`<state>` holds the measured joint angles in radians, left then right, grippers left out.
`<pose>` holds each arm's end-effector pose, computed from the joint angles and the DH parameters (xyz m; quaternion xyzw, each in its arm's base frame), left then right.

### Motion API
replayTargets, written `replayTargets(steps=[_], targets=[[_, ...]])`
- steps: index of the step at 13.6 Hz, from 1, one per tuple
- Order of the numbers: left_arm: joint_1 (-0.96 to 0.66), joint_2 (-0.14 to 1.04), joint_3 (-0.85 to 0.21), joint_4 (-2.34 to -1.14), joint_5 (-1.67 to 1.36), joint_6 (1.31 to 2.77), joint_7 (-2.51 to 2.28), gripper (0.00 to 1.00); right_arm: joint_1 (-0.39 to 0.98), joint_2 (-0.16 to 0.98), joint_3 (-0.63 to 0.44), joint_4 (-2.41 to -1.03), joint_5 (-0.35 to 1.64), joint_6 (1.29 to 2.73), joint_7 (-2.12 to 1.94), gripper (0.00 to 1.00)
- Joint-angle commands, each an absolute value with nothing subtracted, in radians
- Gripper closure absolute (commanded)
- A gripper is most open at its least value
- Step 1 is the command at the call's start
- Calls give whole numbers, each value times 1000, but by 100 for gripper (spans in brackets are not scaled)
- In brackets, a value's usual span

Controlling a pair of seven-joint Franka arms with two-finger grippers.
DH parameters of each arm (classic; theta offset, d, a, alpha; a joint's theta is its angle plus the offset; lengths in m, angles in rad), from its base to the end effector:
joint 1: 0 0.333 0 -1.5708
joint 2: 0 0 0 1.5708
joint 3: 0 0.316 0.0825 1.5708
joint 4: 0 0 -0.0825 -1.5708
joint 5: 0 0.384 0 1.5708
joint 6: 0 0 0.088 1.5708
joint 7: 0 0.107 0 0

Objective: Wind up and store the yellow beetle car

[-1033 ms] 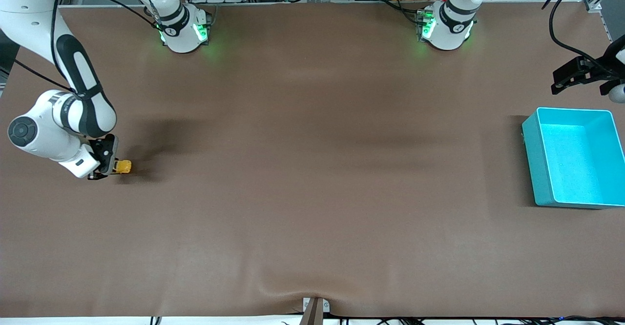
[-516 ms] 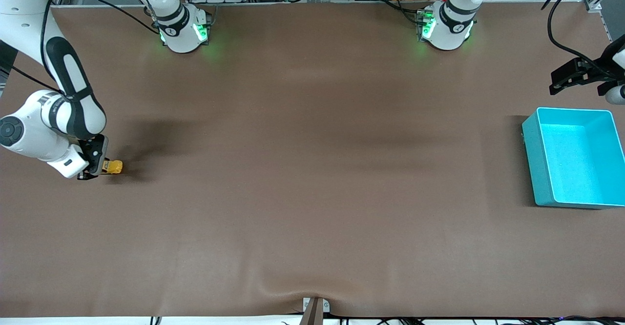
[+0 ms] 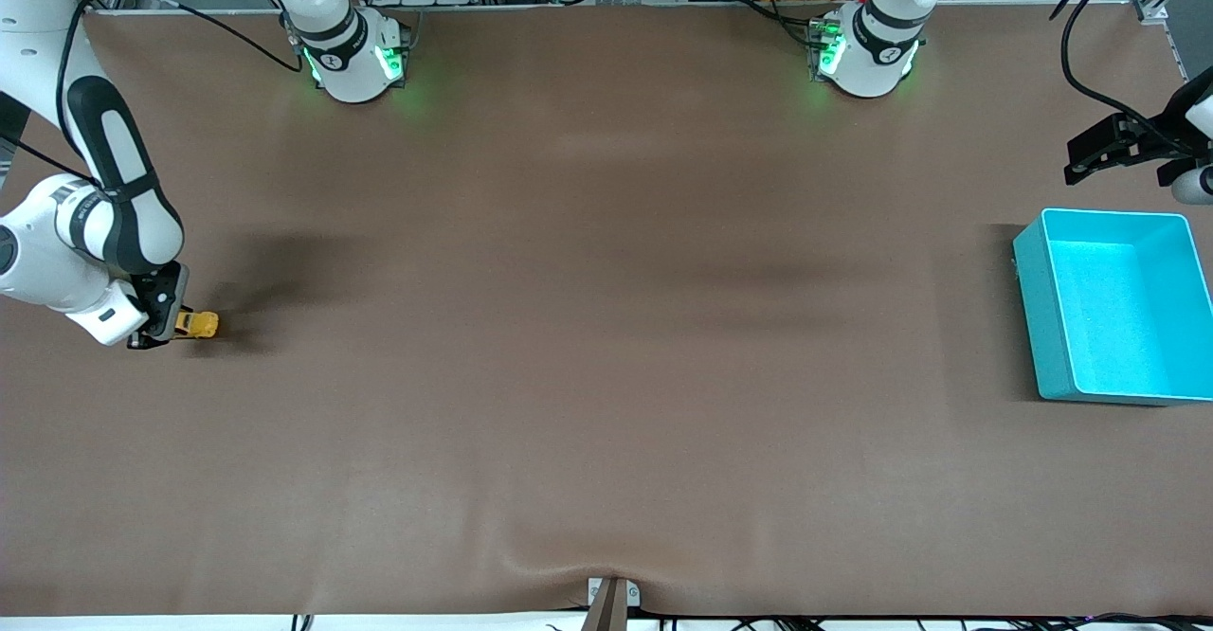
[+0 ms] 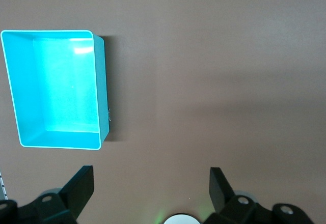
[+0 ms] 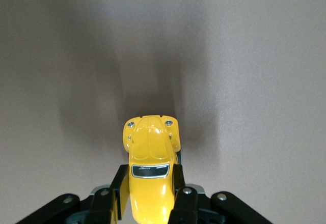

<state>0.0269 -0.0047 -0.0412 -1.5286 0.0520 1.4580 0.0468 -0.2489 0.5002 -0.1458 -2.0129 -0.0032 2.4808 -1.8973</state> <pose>0.5415 -0.0018 0.6374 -0.9987 0.0284 0.0334 0.0255 0.5559 -0.2300 0.2018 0.7237 0.6891 -0.0384 0.0024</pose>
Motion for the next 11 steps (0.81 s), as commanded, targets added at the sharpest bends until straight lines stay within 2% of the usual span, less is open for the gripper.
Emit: replayTargets(steps=[1, 11], targets=[[31, -8, -44, -1525, 55, 1454, 58, 0, -288, 563, -135, -1970, -5, 2493, -1940, 63], [31, -5, -44, -1526, 54, 1459, 58, 0, -307, 583, -135, -1942, -5, 2490, -1971, 59]])
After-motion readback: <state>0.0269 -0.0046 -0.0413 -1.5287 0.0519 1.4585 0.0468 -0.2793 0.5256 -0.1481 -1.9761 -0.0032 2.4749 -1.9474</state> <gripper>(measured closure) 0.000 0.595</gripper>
